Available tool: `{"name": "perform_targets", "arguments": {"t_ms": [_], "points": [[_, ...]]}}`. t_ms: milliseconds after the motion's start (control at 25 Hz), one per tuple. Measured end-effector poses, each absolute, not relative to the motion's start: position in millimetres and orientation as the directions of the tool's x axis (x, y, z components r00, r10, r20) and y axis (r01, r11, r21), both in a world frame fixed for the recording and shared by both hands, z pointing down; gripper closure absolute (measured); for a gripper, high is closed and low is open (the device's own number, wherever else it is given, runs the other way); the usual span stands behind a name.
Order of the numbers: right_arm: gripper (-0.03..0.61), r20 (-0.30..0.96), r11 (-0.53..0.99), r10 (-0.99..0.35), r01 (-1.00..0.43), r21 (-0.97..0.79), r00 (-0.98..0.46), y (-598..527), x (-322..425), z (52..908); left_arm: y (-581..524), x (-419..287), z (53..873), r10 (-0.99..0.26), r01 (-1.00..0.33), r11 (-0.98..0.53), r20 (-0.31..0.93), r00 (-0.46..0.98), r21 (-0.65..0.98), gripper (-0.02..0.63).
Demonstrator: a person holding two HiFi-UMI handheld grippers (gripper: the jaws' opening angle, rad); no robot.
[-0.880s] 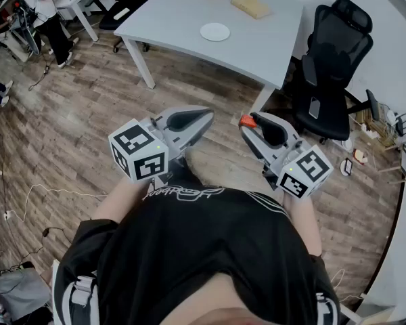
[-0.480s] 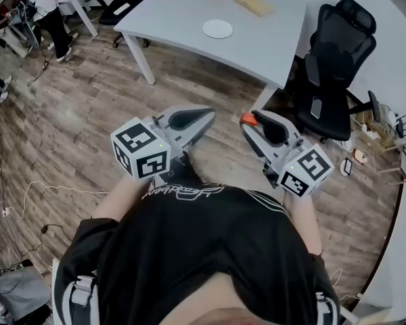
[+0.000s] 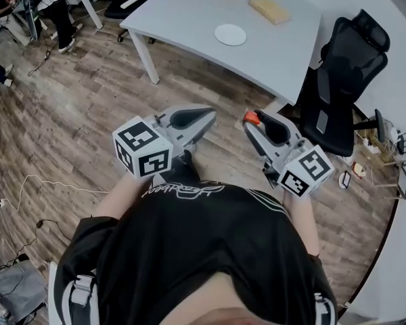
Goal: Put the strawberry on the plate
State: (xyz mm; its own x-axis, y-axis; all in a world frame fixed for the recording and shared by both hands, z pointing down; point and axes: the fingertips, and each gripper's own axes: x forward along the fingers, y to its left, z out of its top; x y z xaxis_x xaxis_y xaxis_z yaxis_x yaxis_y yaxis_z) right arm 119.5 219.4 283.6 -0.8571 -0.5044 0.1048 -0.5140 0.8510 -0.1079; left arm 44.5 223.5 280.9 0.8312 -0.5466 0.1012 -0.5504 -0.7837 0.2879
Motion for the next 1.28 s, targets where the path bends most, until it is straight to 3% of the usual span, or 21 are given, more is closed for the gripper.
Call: {"name": "perform_targets", "arguments": {"t_ms": [1280], "points": [[0.442,0.136,0.730,-0.655,-0.669,-0.136,-0.743,-73.7,-8.5,267.3,-82.7,-91.8,272.9,-0.407,-0.422,-0.840,0.120,0.906,0.340,0.607]]}}
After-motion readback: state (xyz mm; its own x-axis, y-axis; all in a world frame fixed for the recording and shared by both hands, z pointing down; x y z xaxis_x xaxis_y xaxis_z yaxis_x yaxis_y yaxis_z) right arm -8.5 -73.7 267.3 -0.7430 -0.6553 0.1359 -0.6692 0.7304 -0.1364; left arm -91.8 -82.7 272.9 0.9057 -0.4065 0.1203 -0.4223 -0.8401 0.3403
